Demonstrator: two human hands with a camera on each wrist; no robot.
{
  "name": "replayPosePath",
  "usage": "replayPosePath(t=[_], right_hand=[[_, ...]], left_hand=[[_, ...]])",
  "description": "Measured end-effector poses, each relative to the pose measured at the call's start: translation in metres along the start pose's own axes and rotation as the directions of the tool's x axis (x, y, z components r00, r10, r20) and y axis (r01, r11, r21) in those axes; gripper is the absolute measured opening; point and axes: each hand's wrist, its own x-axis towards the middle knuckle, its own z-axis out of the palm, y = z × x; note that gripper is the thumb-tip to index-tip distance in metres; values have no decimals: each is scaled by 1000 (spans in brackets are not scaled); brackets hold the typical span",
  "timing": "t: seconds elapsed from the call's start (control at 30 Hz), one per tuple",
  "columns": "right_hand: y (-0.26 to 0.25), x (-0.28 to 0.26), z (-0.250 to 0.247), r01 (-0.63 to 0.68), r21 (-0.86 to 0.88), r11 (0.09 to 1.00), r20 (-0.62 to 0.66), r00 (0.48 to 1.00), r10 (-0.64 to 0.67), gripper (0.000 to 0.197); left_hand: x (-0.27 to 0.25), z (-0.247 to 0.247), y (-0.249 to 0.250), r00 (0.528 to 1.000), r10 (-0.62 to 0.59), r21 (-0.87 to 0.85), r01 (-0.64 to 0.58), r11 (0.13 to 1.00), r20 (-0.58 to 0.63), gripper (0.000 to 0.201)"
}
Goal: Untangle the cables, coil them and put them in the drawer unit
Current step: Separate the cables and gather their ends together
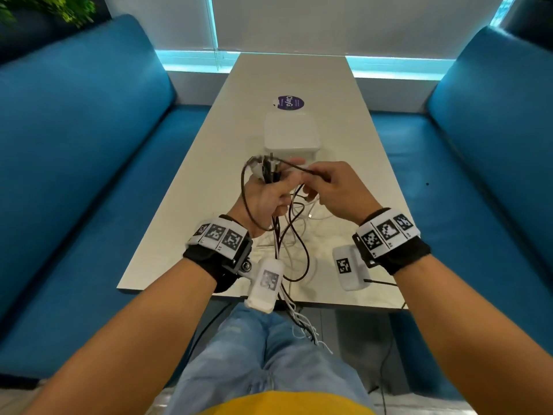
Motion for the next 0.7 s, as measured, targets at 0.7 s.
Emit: replayPosePath(t=[0.7], right_hand=[[-32, -12, -34, 279, 246, 928, -183, 954, -238, 19]], left_hand=[[7, 7, -30, 987, 146, 616, -69, 784, -74, 7]])
